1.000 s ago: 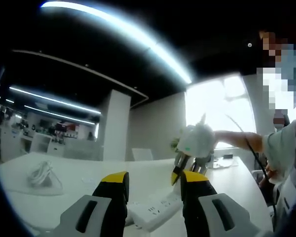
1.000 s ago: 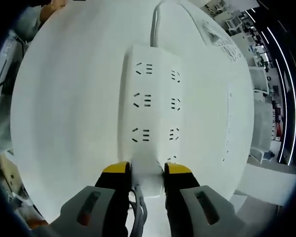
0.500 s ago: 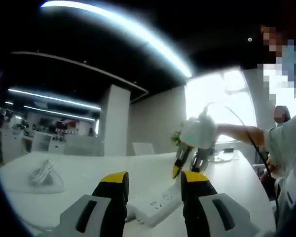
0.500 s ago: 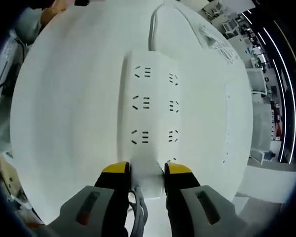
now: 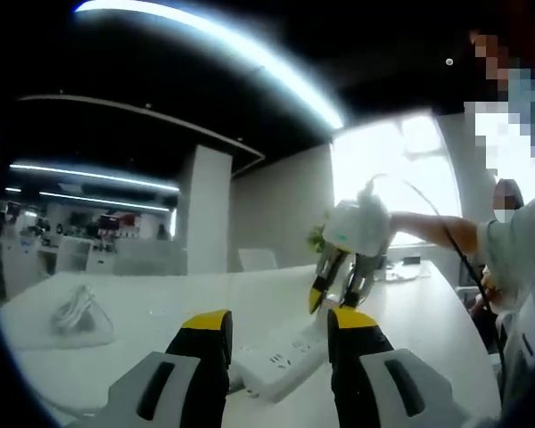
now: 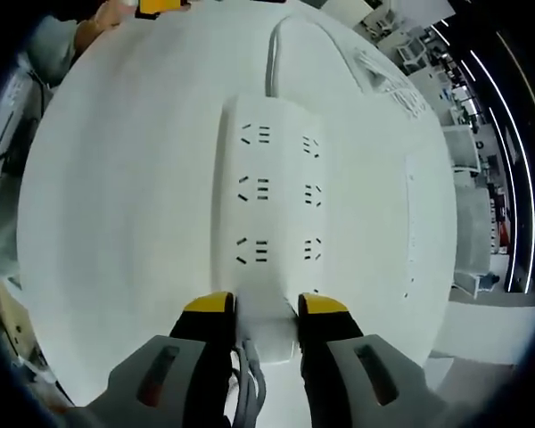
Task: Straighten the power strip on the desk, plug the charger into it
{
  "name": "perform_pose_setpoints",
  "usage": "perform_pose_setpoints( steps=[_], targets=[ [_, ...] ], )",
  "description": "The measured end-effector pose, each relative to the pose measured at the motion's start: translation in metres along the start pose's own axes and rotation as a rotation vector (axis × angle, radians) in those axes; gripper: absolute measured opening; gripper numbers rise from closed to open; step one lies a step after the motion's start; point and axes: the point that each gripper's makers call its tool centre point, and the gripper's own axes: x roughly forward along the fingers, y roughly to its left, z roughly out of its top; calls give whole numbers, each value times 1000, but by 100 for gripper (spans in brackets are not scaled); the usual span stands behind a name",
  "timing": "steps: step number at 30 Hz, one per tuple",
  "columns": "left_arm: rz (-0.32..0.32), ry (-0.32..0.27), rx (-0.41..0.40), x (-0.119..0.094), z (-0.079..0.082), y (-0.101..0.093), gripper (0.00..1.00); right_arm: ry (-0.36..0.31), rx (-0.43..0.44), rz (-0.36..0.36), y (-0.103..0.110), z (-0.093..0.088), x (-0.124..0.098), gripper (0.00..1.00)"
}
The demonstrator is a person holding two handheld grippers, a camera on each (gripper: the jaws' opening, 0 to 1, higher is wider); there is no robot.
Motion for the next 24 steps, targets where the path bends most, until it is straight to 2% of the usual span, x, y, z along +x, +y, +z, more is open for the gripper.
perform_pose_setpoints(
  steps=[15, 22, 24],
  targets=[
    [0, 32, 25, 1, -7, -1, 44, -97, 17, -9, 1, 4, -2, 26],
    [1, 68, 55, 3, -14, -1, 43, -186, 41, -16, 3, 10, -5, 26],
    [-3, 80, 63, 3, -17, -2, 40, -208, 49, -19, 3, 11, -6, 26]
  ],
)
